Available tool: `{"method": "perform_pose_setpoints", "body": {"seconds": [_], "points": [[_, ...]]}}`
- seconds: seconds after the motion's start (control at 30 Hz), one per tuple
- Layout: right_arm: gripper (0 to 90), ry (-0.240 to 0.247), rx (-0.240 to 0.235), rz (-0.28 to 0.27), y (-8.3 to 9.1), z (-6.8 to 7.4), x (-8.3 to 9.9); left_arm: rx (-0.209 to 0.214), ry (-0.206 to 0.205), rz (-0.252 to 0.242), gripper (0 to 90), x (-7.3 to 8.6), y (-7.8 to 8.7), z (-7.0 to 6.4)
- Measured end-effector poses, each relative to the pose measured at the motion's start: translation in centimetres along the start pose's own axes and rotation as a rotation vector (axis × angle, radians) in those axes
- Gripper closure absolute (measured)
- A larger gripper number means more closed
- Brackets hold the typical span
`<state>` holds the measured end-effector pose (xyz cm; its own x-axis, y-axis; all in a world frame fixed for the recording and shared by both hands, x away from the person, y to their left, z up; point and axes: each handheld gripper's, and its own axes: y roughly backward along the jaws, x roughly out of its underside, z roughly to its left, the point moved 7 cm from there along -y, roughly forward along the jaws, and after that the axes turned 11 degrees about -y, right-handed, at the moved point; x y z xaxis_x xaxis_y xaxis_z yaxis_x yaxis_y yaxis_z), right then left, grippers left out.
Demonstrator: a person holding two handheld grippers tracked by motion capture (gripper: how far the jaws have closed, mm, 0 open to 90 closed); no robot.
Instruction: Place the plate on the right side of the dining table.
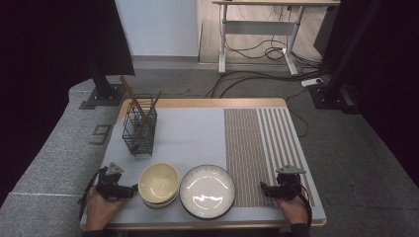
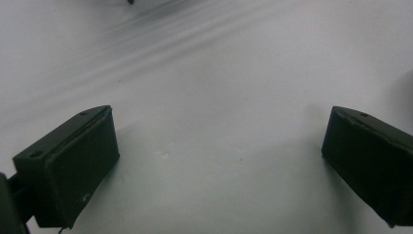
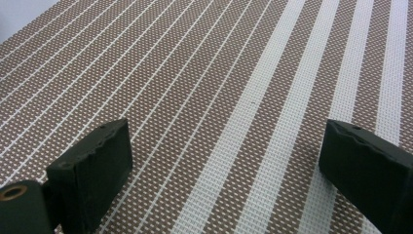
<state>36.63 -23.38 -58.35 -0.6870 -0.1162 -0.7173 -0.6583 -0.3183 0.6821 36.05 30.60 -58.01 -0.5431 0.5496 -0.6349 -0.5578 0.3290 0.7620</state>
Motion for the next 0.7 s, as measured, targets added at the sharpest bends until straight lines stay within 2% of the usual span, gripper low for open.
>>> {"method": "perform_pose_setpoints", "body": {"seconds": [0.57, 0.7], "points": [[5.0, 0.001, -0.003, 0.005, 0.02, 0.04, -0.03, 0.0, 0.001, -0.002, 0.0, 0.01, 0.0, 0.0], [5.5, 0.011, -0.018, 0.024, 0.4, 0.1, 0.12, 0.001, 0.001, -0.003, 0.0, 0.01, 0.0, 0.0]]}}
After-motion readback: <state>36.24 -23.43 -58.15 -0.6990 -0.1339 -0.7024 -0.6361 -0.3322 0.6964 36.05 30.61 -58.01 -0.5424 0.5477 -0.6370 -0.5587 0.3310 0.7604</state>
